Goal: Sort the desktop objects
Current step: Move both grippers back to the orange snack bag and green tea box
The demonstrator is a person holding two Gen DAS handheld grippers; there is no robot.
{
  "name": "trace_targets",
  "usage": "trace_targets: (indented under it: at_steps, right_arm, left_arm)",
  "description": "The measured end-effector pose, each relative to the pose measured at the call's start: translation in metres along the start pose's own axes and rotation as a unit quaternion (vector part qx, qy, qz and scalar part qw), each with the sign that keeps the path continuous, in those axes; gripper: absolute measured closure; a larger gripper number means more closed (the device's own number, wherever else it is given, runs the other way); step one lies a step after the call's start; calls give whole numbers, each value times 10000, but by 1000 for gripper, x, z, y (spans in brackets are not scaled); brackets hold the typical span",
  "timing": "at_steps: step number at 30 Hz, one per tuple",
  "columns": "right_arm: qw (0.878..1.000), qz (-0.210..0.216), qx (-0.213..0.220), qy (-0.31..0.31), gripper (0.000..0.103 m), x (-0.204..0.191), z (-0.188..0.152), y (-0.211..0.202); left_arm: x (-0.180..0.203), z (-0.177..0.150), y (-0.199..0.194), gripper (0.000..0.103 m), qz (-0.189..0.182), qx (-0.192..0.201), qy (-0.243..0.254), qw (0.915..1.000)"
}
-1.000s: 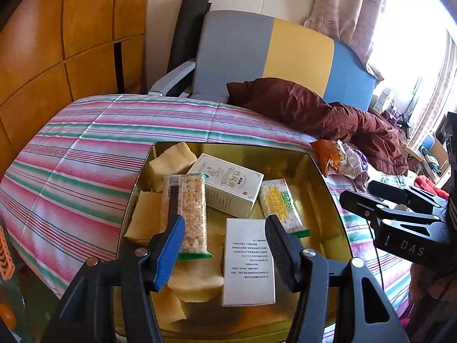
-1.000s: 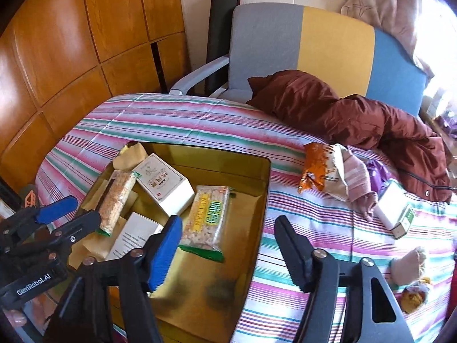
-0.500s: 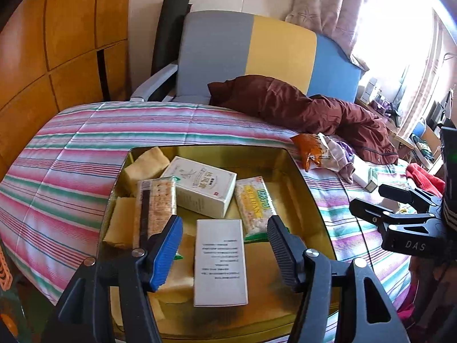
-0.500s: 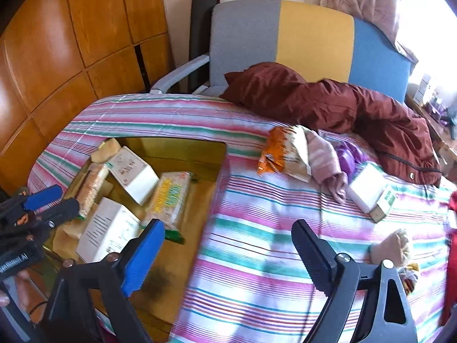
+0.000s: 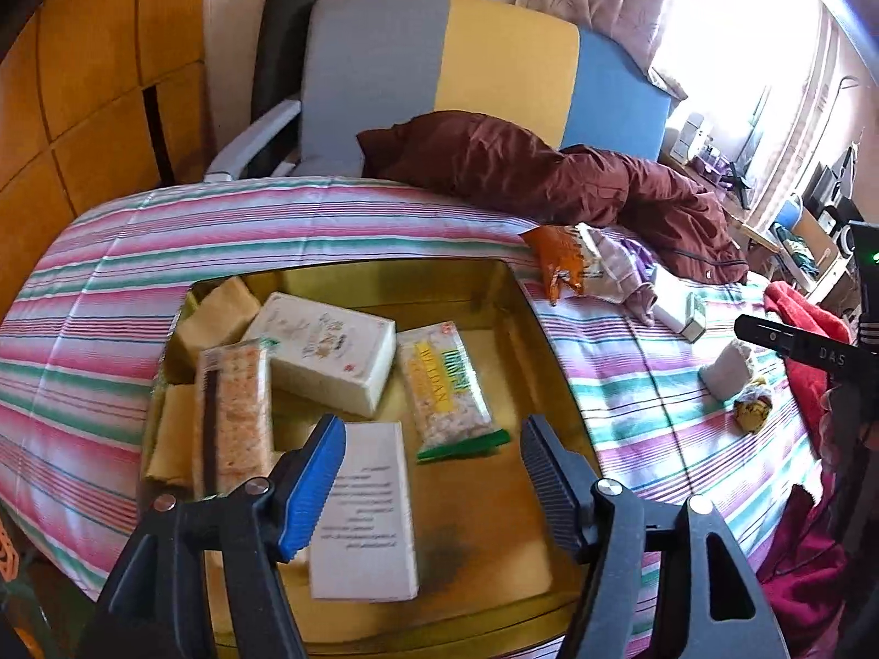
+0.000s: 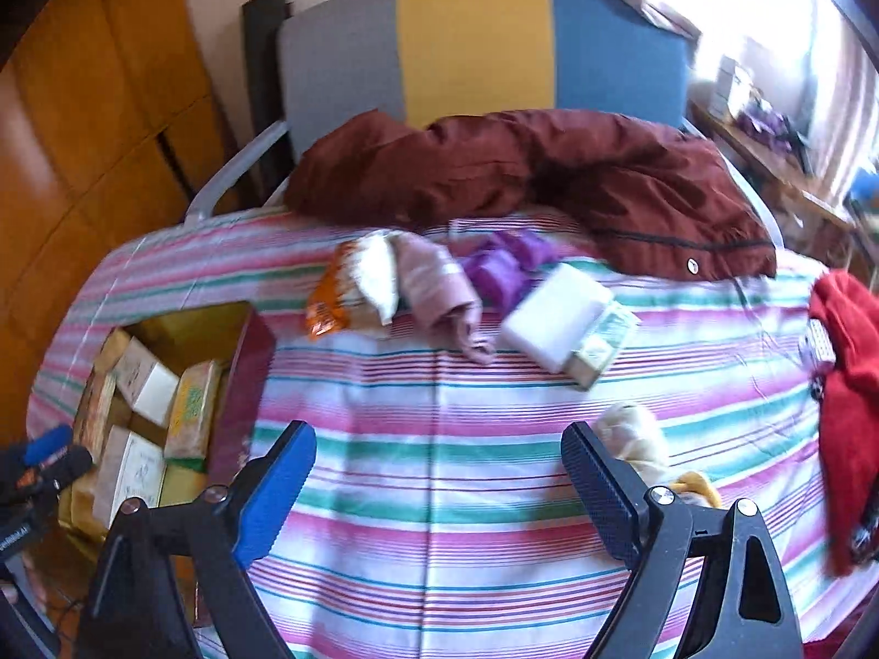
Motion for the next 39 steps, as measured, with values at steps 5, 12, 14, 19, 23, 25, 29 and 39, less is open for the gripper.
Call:
trace_targets:
  at_steps: [5, 12, 14, 19, 23, 25, 29, 39]
  right_arm:
    - [9989, -62, -51, 469, 12, 34, 12, 10]
    - [9934, -82, -167, 1133, 13, 77, 26, 33]
    - [9912, -115, -198, 1302, 15, 86, 32, 41]
    - [9832, -173, -425, 1768, 23, 104, 49, 70]
    - [9814, -194, -488, 1846, 32, 108, 59, 90]
    - [9781, -188, -517, 2010, 34, 115, 61, 99]
    - [9755, -312, -719, 2055, 39, 126, 57, 114]
    - [9736, -173, -1118, 1985, 49, 128, 47, 142]
  left_arm:
    - [18, 21, 6, 36, -158, -60, 133, 9998]
    - [46, 50, 22, 36, -354, -136, 334, 9987]
    - [55, 60, 30, 36, -356, -183, 391, 9984]
    - [71, 77, 52, 36, -296, -285, 553, 9976]
    - [81, 91, 75, 36, -351, -437, 609, 9966]
    - [85, 96, 85, 36, -362, -509, 620, 9961]
    - [89, 108, 110, 36, -387, -686, 584, 9952]
    - [99, 131, 172, 22, -626, -1019, 200, 9926]
Point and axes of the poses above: each gripper's, at about its wrist camera, not at the fingertips, and y roughly the way its jaws point, x to its right, z to its top, the point moved 3 cm from there along y, roughly the way its jaws point, and after that the axes turned 5 degrees about -z, right-handed, at the moved point
